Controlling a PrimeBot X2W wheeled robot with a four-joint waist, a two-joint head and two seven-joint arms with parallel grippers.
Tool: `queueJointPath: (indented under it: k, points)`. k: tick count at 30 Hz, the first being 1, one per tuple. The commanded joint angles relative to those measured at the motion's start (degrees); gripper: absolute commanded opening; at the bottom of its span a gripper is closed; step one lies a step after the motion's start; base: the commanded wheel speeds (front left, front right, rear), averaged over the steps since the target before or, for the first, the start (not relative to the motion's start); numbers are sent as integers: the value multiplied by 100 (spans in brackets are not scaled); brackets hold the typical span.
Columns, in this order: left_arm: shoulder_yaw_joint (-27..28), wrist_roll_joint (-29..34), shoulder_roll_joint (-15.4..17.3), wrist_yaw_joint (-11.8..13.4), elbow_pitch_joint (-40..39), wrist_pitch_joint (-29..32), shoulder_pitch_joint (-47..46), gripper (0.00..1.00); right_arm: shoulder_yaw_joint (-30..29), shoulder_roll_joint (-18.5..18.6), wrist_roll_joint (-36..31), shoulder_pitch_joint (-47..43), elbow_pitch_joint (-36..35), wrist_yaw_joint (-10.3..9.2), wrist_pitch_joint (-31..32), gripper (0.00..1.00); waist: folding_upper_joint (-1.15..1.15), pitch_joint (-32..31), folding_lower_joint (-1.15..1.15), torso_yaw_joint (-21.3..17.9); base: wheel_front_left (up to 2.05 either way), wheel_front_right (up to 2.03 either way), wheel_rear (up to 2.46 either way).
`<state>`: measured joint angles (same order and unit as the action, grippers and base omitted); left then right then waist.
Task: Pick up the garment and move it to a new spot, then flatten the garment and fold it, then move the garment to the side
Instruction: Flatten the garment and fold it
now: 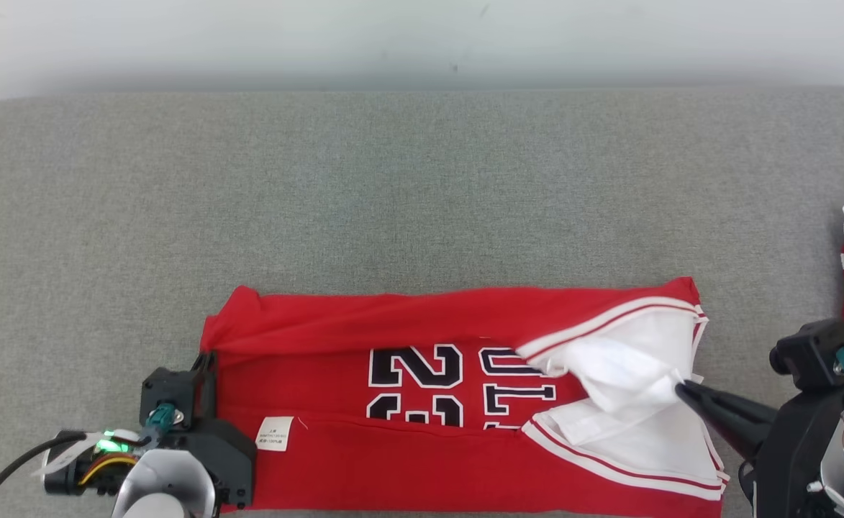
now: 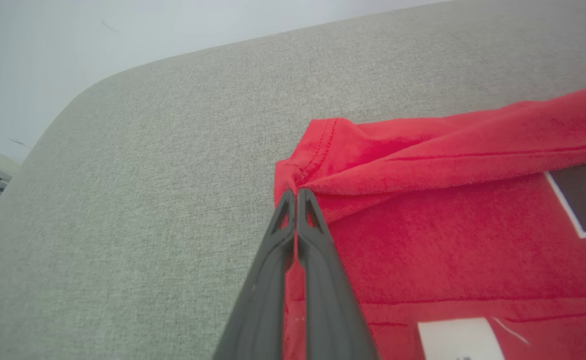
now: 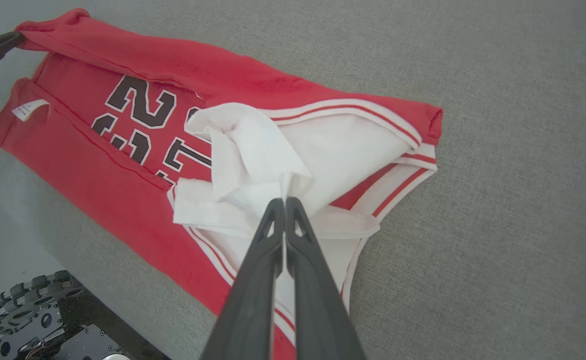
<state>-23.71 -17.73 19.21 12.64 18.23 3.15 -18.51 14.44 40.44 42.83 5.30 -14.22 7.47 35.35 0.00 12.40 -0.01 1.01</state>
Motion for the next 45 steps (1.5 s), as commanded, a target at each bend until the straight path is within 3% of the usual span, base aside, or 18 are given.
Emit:
queueJointPath:
  k: [1,19,20,21,22,24,25,26,27,28,29,36,42,45]
  points:
    - [58,-93,35,40,51,16,122,0,-69,-58,16,-164,-106,1,108,0,0,-61,1,-32,0,0,0]
    - [275,-590,-331,430,-154,141,667,0,-460,-549,-24,-889,-639,1,1353,0,0,-183,1,-42,0,0,0]
    - [277,-599,-336,443,-164,138,698,4,-481,-579,-35,-914,-635,1,1404,0,0,-185,1,-41,0,0,0]
    - [277,-615,-342,449,-168,145,712,20,-490,-602,-36,-943,-627,1,1459,0,0,-185,1,-39,0,0,0]
    - [277,-615,-342,449,-168,145,712,20,-490,-602,-36,-943,-627,1,1459,0,0,-185,1,-39,0,0,0]
    - [293,-642,-342,480,-197,140,726,51,-543,-655,-75,-980,-632,1,1545,0,0,-188,1,-34,0,0,0]
    - [306,-661,-354,503,-208,140,760,100,-580,-694,-105,-995,-625,1,1562,20,0,-190,1,-30,0,0,0]
    - [307,-673,-361,506,-213,145,800,100,-579,-720,-107,-1040,-606,1,1634,44,0,-193,1,-26,0,0,0]
    - [314,-707,-378,542,-217,160,845,100,-581,-738,-104,-1080,-595,1,1711,48,0,-198,1,-23,0,0,0]
    - [322,-718,-382,556,-229,170,870,100,-622,-762,-117,-1096,-602,1,1762,81,0,-203,1,-19,0,0,0]
    - [336,-733,-387,578,-254,160,871,100,-672,-789,-144,-1095,-615,1,1792,100,0,-208,1,-15,0,0,0]
    - [555,-861,-399,722,-559,-294,1228,100,-995,-1080,-392,-1125,-746,1,1623,100,0,-353,1,21,0,0,0]
    - [823,-930,-536,390,-1212,-1620,1482,100,-1456,-1565,-716,-1373,-719,1,1295,100,0,-547,1,137,0,0,0]
    - [888,-715,-567,114,-1590,-1826,1584,100,-1803,-2020,-1079,-1454,-592,1,1109,100,0,-625,1,193,0,0,0]
